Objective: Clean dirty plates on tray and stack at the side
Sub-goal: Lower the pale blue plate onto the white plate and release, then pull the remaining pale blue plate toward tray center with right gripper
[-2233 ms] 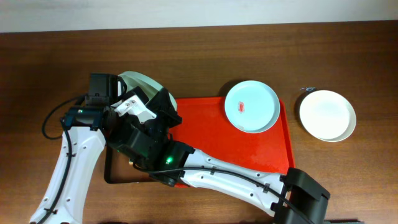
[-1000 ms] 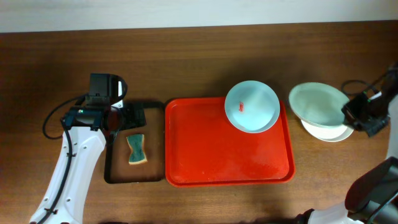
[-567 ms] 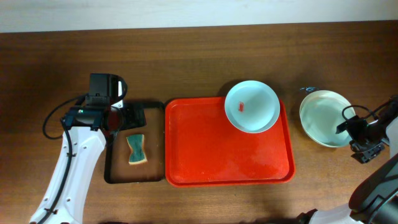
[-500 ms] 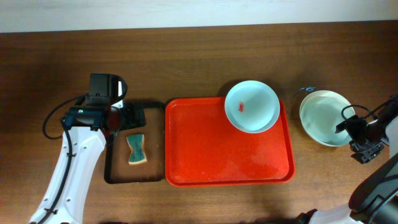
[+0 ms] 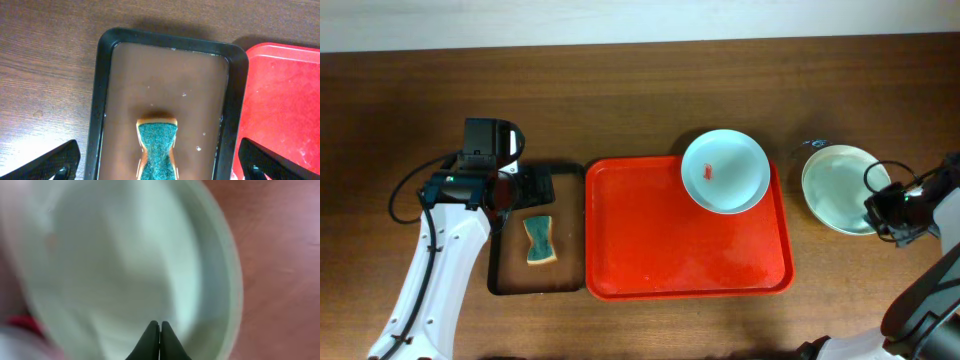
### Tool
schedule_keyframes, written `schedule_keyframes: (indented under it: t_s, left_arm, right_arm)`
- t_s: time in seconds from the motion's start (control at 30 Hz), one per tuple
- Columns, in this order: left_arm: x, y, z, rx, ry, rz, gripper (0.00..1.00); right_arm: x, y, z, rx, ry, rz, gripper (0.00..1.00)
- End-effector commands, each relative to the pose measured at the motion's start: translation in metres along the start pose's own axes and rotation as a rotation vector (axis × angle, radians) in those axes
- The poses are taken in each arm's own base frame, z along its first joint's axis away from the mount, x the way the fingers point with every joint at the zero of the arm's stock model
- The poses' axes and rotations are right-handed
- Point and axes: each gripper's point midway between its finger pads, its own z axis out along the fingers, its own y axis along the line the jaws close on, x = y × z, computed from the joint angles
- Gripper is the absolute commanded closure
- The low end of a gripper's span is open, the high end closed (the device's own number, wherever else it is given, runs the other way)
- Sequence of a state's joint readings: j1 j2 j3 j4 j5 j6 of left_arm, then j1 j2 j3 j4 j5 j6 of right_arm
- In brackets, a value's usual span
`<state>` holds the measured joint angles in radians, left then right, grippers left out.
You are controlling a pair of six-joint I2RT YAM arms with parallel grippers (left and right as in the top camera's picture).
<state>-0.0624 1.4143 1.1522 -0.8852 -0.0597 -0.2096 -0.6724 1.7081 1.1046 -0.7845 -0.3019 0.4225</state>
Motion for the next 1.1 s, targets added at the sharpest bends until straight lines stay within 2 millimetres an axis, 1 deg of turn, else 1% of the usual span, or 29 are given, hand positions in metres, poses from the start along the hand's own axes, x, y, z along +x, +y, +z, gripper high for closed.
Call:
schedule_keyframes:
  t_s: [0.0, 0.03, 0.07, 0.1, 0.13, 0.17, 0.2, 0.23, 0.27, 0.3, 0.33, 0.4, 0.43, 0.47, 0.5, 0.53, 0.57, 0.6, 0.63, 0.7, 0.77, 0.8, 0.83, 0.87, 0.9, 0.93, 0.97, 1.0, 1.07]
  left_arm:
    - [-0.003, -0.001, -0.003, 0.006, -0.013, -0.013, 0.01]
    - [-0.003, -0.001, -0.003, 0.006, -0.013, -0.013, 0.01]
    - [-0.003, -0.001, -0.003, 0.007, -0.013, -0.012, 0.01]
    - [-0.003, -0.001, -0.003, 0.007, -0.013, -0.012, 0.01]
    - [-0.003, -0.001, -0.003, 0.006, -0.013, -0.013, 0.01]
    - [-0.003, -0.001, -0.003, 0.006, -0.013, -0.013, 0.01]
    - [-0.003, -0.001, -0.003, 0.006, -0.013, -0.013, 0.01]
    - [-0.003, -0.001, -0.003, 0.006, -0.013, -0.013, 0.01]
    - [-0.003, -0.001, -0.003, 0.006, -0.013, -0.013, 0.01]
    - [-0.003, -0.001, -0.003, 0.006, -0.013, -0.013, 0.01]
    - [-0.003, -0.001, -0.003, 0.006, -0.013, -0.013, 0.01]
    - [-0.003, -0.001, -0.003, 0.006, -0.013, -0.013, 0.01]
    - [-0.003, -0.001, -0.003, 0.006, -0.013, -0.012, 0.01]
    - [-0.003, -0.001, -0.003, 0.006, -0.013, -0.013, 0.01]
    - [-0.003, -0.001, -0.003, 0.006, -0.013, -0.013, 0.01]
    - [-0.003, -0.001, -0.003, 0.006, -0.013, -0.013, 0.01]
    - [-0.003, -0.001, -0.003, 0.006, -0.013, -0.013, 0.01]
    - [-0.003, -0.001, -0.003, 0.006, -0.013, -0.013, 0.01]
    - [-0.003, -0.001, -0.003, 0.006, -0.013, -0.013, 0.01]
    - [-0.003, -0.001, -0.003, 0.006, -0.014, -0.012, 0.01]
    - [-0.003, -0.001, -0.003, 0.006, -0.013, -0.013, 0.01]
    - [-0.003, -0.001, -0.003, 0.006, -0.013, -0.013, 0.01]
    - [-0.003, -0.001, -0.003, 0.006, -0.013, -0.013, 0.01]
    - [-0.003, -0.001, -0.003, 0.007, -0.013, -0.012, 0.01]
    - [-0.003, -0.001, -0.003, 0.006, -0.013, -0.013, 0.01]
    - [-0.003, -0.001, -0.003, 0.006, -0.013, -0.013, 0.01]
    - [-0.003, -0.001, -0.003, 0.006, -0.013, -0.013, 0.01]
    - [-0.003, -0.001, -0.003, 0.006, -0.013, -0.013, 0.01]
    - [-0.003, -0.001, -0.003, 0.007, -0.013, -0.012, 0.01]
  right_arm:
    - [-0.004, 0.057, -0.034, -0.225, 0.043, -0.047, 0.94]
    - [-0.002, 0.065, -0.042, -0.225, 0.043, -0.133, 0.95]
    - [0.007, 0.078, -0.048, -0.17, 0.043, -0.316, 0.96]
    - [0.013, 0.084, -0.045, -0.075, 0.028, -0.429, 0.94]
    - [0.023, 0.097, -0.038, -0.026, 0.017, -0.517, 0.92]
    - [0.037, 0.115, -0.028, -0.005, 0.014, -0.627, 0.87]
    - [0.055, 0.138, -0.013, 0.008, 0.011, -0.728, 0.83]
    - [0.073, 0.164, 0.004, 0.024, -0.014, -0.837, 0.67]
    - [0.08, 0.176, 0.017, 0.068, -0.06, -0.893, 0.51]
    - [0.08, 0.181, 0.024, 0.117, -0.098, -0.926, 0.36]
    - [0.082, 0.182, 0.034, 0.162, -0.116, -0.955, 0.31]
    - [0.086, 0.177, 0.057, 0.197, -0.091, -0.921, 0.31]
    - [0.087, 0.172, 0.068, 0.213, -0.069, -0.916, 0.34]
    - [0.088, 0.167, 0.077, 0.227, -0.05, -0.909, 0.41]
    - [0.092, 0.164, 0.085, 0.231, -0.022, -0.91, 0.53]
    - [0.096, 0.162, 0.089, 0.225, 0.001, -0.91, 0.54]
    - [0.1, 0.158, 0.095, 0.226, 0.029, -0.908, 0.62]
    - [0.102, 0.155, 0.097, 0.23, 0.039, -0.907, 0.82]
    - [0.103, 0.153, 0.097, 0.234, 0.045, -0.907, 0.96]
    - [0.103, 0.153, 0.092, 0.24, 0.053, -0.905, 0.96]
    - [0.103, 0.163, 0.073, 0.226, 0.054, -0.906, 0.96]
    - [0.108, 0.166, 0.064, 0.212, 0.08, -0.903, 0.96]
    - [0.121, 0.165, 0.054, 0.187, 0.145, -0.895, 0.96]
    - [0.138, 0.159, 0.05, 0.163, 0.231, -0.88, 0.96]
    - [0.158, 0.147, 0.044, 0.16, 0.343, -0.852, 0.96]
    - [0.172, 0.132, 0.04, 0.189, 0.418, -0.835, 0.96]
    - [0.185, 0.121, 0.04, 0.206, 0.476, -0.827, 0.96]
    - [0.202, 0.114, 0.043, 0.19, 0.536, -0.818, 0.96]
    - [0.23, 0.101, 0.055, 0.175, 0.603, -0.829, 0.96]
